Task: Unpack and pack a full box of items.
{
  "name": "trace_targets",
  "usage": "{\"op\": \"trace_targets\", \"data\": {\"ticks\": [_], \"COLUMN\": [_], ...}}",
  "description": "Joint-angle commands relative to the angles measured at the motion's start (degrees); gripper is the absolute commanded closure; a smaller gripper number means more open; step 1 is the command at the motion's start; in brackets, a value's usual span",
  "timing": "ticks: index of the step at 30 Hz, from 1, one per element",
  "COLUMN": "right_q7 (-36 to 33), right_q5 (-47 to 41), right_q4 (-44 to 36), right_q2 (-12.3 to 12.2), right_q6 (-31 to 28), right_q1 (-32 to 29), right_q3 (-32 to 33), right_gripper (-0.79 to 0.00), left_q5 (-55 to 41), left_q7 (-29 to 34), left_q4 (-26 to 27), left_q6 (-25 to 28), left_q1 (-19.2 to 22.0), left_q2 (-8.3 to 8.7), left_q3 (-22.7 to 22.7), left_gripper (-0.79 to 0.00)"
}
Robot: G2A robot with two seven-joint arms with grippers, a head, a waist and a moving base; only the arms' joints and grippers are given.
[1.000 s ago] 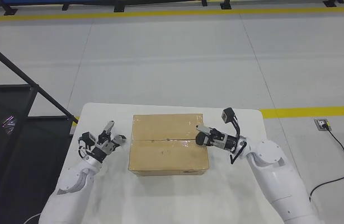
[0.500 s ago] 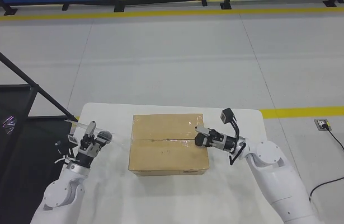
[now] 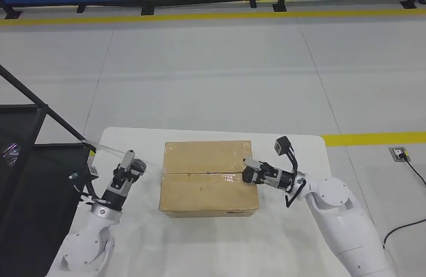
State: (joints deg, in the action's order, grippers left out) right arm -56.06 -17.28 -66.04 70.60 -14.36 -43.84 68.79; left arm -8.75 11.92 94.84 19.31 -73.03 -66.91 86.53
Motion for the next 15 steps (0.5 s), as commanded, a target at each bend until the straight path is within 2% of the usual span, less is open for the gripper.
{"op": "trace_targets", "data": {"ticks": [1,8,15], "right_q7": [0.1,1.1,1.4], "right_q5": [-0.1,-3.2,-5.6], "right_q4": [-0.2,-3.1,-5.8], "right_q2": [0.0,-0.5,-1.1], "right_q6": [0.0,-8.2,-13.1], "right_q1": [-0.1,-3.1,-6.7], "right_q3": [0.0,2.6,5.4], "right_gripper": [-0.785,-0.785,-0.785], "left_q5": [1.3,4.9,7.5], "left_q7": [-0.7,-1.6,-1.4], "left_q4": [0.8,2.7,3.0], "left_q6": [-0.6,-2.2,-3.3], "left_q1": [0.2,1.0,2.4], "left_q2": [-0.14,-0.52,-0.91], "left_q3": [-0.9,-3.1,-5.5], "left_gripper": [-0.785,-0.785,-0.785]}}
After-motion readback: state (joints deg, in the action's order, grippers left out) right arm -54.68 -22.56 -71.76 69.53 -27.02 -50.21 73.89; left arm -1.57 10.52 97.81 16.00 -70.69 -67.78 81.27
